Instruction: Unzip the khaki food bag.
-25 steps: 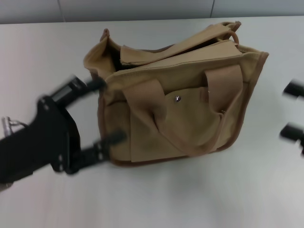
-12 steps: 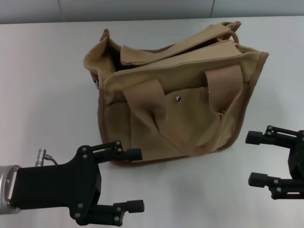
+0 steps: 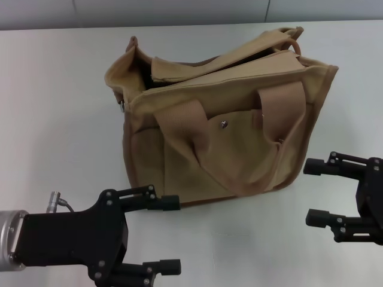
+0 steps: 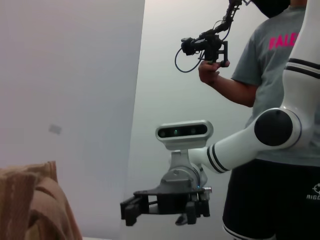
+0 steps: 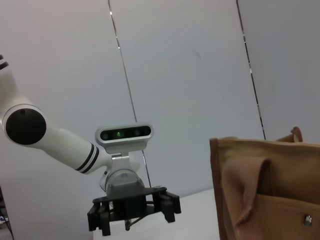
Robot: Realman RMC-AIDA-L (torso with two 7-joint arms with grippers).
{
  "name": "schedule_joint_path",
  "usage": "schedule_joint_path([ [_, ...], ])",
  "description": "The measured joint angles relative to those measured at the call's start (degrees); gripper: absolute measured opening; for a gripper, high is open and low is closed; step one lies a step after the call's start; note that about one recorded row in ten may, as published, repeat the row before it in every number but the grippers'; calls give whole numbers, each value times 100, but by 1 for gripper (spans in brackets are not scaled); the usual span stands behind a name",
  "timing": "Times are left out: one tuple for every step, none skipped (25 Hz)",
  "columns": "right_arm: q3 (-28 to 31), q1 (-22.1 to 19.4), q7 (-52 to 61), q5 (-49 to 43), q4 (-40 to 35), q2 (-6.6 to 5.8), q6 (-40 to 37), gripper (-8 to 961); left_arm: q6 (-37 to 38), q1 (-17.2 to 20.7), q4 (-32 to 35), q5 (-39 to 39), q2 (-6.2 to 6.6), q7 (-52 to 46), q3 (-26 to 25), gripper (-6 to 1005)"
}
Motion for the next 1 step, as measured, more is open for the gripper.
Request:
schedule_joint_path([
  [-1,19,11,-1,1,1,0,795,-6,0,8,4,-7,11,-12,808],
])
